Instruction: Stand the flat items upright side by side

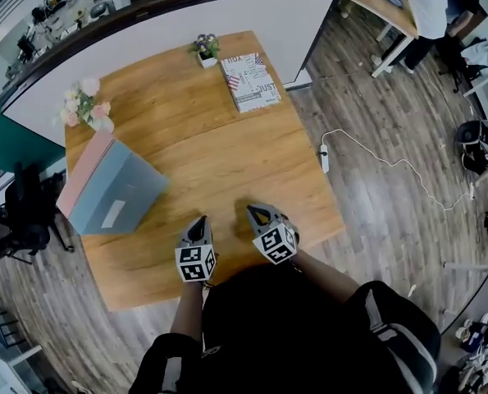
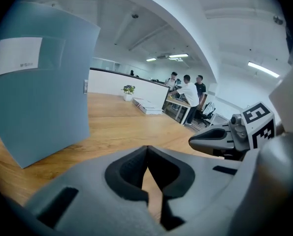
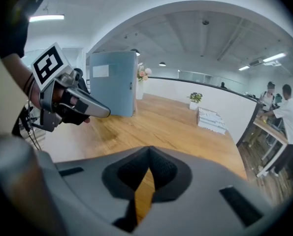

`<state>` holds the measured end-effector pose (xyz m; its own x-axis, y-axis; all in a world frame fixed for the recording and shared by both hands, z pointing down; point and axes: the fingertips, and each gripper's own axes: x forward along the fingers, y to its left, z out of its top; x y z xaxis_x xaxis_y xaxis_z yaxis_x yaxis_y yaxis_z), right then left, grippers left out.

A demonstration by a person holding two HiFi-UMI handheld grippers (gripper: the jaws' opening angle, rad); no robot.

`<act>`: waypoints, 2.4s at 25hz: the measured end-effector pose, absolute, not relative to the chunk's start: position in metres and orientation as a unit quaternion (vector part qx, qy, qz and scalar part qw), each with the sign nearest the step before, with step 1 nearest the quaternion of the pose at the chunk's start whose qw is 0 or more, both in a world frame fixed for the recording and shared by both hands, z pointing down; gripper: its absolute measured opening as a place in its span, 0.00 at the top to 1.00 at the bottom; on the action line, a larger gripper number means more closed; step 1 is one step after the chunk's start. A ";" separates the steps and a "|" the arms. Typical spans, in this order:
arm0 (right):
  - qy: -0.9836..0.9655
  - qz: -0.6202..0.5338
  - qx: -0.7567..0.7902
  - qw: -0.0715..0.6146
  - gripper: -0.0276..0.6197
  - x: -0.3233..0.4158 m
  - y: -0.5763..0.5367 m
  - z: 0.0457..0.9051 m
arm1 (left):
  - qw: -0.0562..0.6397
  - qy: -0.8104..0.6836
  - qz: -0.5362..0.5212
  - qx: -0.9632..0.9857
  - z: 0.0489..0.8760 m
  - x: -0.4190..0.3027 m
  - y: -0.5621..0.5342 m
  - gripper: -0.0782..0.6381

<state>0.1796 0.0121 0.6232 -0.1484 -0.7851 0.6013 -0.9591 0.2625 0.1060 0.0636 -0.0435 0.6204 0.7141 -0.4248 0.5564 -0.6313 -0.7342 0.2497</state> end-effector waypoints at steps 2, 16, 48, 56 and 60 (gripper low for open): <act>-0.737 0.163 0.595 0.275 0.95 0.188 0.015 0.610 | 0.226 -0.281 0.231 0.904 0.608 0.073 -0.043 0.88; -0.757 0.169 0.605 0.181 0.95 0.210 -0.017 0.506 | 0.247 -0.264 0.173 0.916 0.501 0.114 -0.073 0.88; -0.685 -0.059 0.725 0.043 0.95 0.296 -0.029 0.331 | 0.022 -0.373 0.024 0.927 0.354 0.108 -0.121 0.88; -0.683 -0.043 0.727 0.050 0.95 0.300 -0.027 0.342 | 0.029 -0.366 0.036 0.929 0.363 0.113 -0.119 0.88; -0.686 -0.045 0.724 0.053 0.95 0.298 -0.028 0.340 | 0.030 -0.366 0.035 0.929 0.362 0.113 -0.120 0.88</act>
